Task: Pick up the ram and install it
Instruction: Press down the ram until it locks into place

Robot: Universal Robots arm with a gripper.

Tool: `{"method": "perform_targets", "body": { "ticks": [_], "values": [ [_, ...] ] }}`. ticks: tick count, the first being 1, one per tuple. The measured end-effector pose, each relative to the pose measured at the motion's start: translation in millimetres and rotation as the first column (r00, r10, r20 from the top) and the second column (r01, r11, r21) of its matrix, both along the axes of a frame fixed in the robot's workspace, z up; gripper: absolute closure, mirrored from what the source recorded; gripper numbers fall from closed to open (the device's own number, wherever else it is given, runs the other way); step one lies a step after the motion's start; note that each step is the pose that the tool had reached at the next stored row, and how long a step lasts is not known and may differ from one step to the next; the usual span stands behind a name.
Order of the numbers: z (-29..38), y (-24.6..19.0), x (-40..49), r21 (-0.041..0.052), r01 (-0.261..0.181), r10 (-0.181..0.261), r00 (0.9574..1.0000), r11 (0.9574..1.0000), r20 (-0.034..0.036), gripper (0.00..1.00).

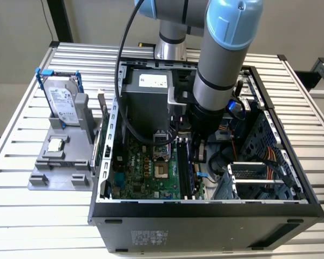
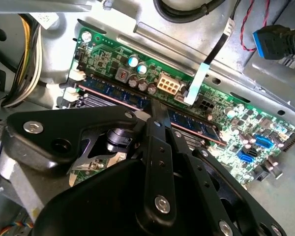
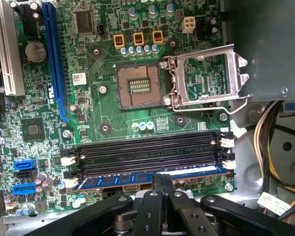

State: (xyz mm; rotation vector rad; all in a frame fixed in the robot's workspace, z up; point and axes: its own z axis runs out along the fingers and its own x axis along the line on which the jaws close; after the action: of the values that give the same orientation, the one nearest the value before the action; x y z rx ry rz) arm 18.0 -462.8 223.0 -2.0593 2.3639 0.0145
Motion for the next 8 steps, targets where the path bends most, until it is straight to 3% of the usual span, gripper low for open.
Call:
{"method": "perform_targets", "body": {
  "ticks": [4, 8],
  "values": [
    [-6.8, -0.1, 0.0, -0.0010, 0.000, 0.000, 1.0000, 1.0000, -0.0002, 1.00],
    [-5.4, 0.5, 0.1, -0.0046, 0.000, 0.000, 1.0000, 1.0000, -0.0012, 1.00]
  ]
}}
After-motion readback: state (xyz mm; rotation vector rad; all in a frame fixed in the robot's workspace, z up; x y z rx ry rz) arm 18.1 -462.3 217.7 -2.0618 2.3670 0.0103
